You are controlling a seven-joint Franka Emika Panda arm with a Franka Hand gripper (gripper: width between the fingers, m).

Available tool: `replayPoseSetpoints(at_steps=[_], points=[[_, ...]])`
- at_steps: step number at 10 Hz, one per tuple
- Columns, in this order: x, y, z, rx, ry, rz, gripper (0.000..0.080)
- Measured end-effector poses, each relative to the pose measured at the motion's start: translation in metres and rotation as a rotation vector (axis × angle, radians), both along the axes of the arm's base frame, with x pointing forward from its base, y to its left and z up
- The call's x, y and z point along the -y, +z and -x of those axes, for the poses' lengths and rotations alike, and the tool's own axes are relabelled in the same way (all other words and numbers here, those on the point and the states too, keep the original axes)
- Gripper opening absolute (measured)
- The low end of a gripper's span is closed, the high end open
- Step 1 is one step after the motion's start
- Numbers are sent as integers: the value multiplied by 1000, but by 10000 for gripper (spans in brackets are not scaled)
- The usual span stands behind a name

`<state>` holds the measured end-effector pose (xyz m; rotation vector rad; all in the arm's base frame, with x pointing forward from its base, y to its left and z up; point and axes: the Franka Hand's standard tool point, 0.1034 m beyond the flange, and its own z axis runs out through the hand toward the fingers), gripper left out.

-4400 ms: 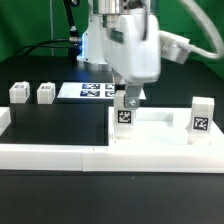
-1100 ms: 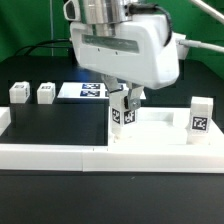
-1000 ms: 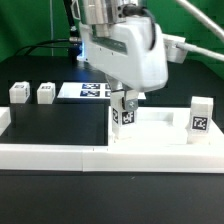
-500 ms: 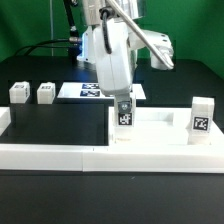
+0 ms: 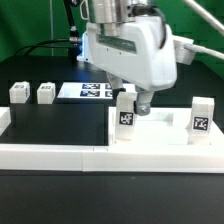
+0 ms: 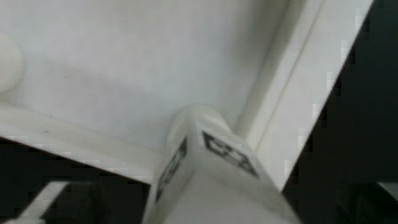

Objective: Assemble square table

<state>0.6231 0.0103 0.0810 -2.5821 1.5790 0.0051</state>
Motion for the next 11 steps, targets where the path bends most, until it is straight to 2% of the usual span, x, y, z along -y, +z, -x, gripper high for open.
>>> replayPoseSetpoints(at_steps=[2,5,8,9,10,11], points=[[2,-1,0,14,169,15,649],[2,-9,4,21,682,96,649],[2,-10,4,23,665,93,649],[1,-10,4,22,660,92,528],[1,-10,4,16,539,83,391],[0,-10,4,11,475,81,391]])
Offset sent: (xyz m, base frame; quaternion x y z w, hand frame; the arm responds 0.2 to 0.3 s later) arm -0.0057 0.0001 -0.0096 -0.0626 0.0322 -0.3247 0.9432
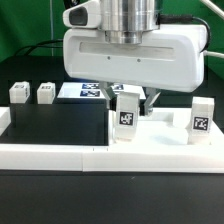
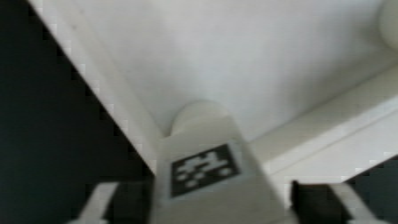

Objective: Assemble square table

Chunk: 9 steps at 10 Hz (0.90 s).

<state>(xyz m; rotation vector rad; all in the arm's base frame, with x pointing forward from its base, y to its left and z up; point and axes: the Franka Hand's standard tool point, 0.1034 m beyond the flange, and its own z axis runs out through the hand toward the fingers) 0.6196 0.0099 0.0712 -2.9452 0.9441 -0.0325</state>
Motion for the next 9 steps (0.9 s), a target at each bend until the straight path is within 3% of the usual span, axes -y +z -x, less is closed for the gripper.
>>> replayPoseSetpoints(at_steps=[1,5,7,9], points=[[0,0,0,-2,-56,-3,290],[-1,0,0,-13,-328,-14,290],[2,0,0,-29,-690,-63,290],[5,-1,-3,-28,-1047,-146,290]])
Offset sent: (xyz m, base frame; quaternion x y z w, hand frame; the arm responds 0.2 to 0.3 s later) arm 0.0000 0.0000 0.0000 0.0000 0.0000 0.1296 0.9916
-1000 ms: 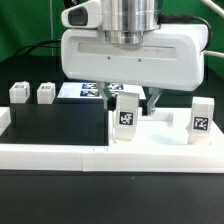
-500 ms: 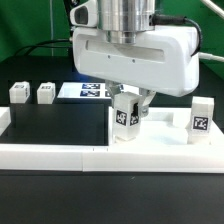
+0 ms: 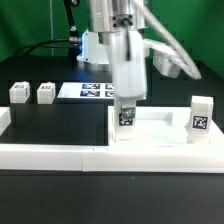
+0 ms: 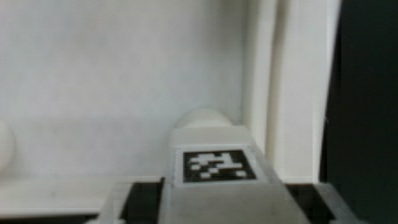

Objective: Assemble square table

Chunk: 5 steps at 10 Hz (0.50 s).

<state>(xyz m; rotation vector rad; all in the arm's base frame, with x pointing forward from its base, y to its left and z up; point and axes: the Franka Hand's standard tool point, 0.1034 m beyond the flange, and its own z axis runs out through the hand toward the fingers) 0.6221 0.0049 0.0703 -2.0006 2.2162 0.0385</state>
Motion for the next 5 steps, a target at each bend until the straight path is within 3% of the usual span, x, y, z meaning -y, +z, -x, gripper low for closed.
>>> replayPoseSetpoints(at_steps=[3,4,5], points=[[0,0,0,9,-21,-9,291],[1,0,0,10,-8,-6,501],[3,0,0,38,202,19,501]])
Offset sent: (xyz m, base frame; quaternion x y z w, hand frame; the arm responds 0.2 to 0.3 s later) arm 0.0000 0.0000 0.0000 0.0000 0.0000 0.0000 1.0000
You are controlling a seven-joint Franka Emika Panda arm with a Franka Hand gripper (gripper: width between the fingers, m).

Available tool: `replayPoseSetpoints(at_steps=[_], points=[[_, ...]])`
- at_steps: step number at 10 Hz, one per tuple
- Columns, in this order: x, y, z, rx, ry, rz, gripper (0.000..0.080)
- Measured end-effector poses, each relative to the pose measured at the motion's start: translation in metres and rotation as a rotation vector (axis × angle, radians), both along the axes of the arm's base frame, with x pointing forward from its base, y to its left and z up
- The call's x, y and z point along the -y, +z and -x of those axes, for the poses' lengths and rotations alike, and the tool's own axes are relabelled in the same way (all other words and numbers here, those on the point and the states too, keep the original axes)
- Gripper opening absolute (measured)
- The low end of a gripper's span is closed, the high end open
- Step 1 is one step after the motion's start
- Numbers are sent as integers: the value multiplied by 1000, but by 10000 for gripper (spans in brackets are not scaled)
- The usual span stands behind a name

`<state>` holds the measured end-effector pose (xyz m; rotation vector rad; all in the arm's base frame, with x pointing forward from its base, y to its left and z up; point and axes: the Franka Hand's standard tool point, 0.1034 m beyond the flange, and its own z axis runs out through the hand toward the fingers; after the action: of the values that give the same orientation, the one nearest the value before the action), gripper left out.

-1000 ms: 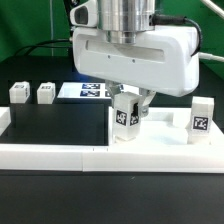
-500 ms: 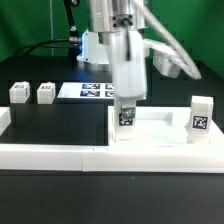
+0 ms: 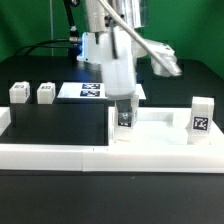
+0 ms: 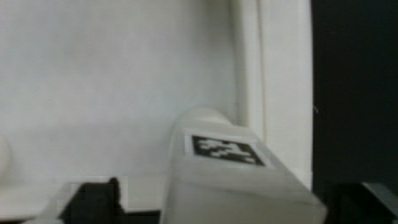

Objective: Assemble square table

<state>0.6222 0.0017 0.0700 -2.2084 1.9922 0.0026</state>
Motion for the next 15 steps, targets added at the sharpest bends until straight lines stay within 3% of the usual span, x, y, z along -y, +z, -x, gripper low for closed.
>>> replayPoseSetpoints(at_steps=[1,2,5,7,9,11,12,13,15], points=[[-1,1,-1,25,165,23,617],[-3,1,-2,35,267,41,639],[-1,1,-2,56,456,64,648],[-8,2,-2,46,830,152,649],[-8,0,0,59,1077,179,649],[-8,0,0,51,1001,174,382],[-8,0,0,50,983,172,382],[-8,0,0,44,919,167,292],[-7,0,0,31,777,156,293]])
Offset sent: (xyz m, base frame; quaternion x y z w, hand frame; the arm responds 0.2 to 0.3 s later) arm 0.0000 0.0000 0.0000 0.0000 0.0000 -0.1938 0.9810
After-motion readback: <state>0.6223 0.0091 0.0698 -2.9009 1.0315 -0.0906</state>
